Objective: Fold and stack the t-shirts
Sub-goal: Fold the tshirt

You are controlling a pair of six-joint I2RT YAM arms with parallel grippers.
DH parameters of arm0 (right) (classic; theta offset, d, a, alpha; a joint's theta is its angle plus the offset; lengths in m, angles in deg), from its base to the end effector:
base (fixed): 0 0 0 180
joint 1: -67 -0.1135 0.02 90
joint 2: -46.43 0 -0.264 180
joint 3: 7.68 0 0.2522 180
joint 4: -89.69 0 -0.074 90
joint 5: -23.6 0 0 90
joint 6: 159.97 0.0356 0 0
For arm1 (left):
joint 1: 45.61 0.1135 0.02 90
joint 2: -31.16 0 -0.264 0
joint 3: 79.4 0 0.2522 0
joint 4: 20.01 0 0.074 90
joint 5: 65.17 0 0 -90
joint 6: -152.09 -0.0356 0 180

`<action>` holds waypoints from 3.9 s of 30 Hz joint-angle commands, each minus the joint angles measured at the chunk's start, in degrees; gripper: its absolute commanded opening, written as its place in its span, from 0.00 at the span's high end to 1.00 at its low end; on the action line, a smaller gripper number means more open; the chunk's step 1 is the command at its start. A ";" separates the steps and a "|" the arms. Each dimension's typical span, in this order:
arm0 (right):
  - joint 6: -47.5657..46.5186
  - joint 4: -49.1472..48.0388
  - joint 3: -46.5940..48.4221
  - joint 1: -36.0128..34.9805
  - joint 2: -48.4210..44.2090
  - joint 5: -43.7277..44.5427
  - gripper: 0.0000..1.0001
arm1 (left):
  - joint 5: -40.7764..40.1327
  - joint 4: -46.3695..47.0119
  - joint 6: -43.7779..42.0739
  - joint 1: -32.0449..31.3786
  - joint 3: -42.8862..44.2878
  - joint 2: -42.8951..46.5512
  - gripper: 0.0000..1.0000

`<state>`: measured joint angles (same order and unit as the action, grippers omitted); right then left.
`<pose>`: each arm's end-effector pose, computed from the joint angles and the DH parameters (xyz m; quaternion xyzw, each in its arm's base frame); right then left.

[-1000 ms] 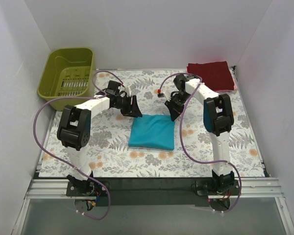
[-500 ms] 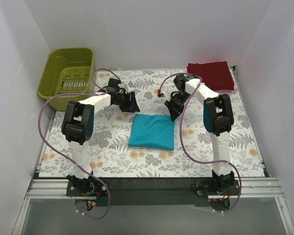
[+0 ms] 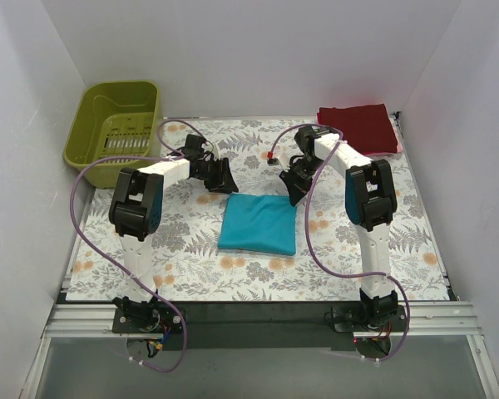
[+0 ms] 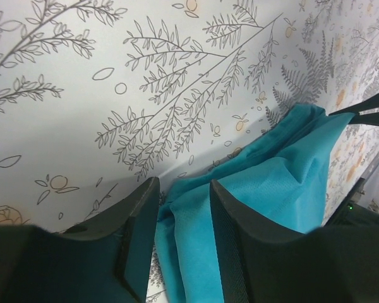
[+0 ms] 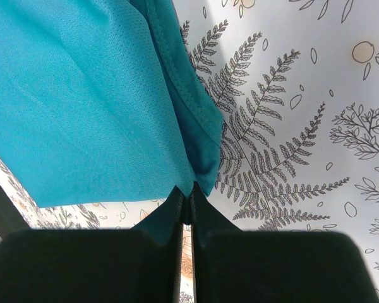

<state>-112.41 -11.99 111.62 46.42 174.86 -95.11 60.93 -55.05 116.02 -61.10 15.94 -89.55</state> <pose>0.4038 0.1699 0.1752 -0.5109 0.8228 0.2393 0.0682 0.4121 -0.1360 0.1431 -0.2279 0.8941 -0.3845 0.0290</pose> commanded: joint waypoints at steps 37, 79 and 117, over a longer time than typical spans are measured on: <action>3.24 -0.83 7.83 0.63 5.79 4.17 0.99 | -1.82 2.56 -0.05 4.94 -1.17 2.50 1.00; 51.14 -50.14 -52.36 -1.49 -20.76 -25.35 0.02 | 17.25 20.05 25.96 -3.68 -37.46 18.14 0.21; 82.07 -71.50 -53.86 12.67 -35.52 -33.87 0.02 | 6.35 28.40 37.31 -17.38 -29.03 13.37 0.11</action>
<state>-30.45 -81.65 55.58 59.06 140.52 -128.42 71.37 -21.54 158.03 -77.86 -14.70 -77.42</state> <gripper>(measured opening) 0.983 0.885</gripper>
